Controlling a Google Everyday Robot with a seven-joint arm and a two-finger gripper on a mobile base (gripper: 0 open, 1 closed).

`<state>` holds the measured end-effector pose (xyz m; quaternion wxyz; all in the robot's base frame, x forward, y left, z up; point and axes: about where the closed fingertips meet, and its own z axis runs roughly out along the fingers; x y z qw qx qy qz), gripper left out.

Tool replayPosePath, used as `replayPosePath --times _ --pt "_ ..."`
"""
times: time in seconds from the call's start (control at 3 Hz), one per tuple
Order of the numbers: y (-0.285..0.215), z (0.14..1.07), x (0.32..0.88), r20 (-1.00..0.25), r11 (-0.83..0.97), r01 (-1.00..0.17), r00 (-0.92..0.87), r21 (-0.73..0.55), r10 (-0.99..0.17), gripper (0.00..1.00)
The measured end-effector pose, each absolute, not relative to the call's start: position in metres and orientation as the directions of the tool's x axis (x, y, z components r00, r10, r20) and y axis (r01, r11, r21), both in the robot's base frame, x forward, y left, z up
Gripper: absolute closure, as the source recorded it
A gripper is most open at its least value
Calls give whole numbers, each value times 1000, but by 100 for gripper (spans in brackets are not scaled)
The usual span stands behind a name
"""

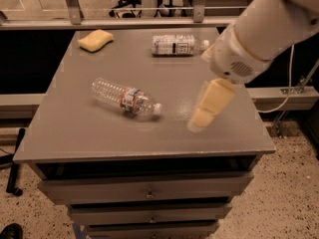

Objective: Pick water bottle

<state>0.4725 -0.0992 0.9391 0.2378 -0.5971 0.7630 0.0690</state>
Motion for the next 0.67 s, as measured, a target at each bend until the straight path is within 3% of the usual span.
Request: replayPosePath --times 0.67 --pt "1 884 527 -625 369 -925 -238 -86 -743 0"
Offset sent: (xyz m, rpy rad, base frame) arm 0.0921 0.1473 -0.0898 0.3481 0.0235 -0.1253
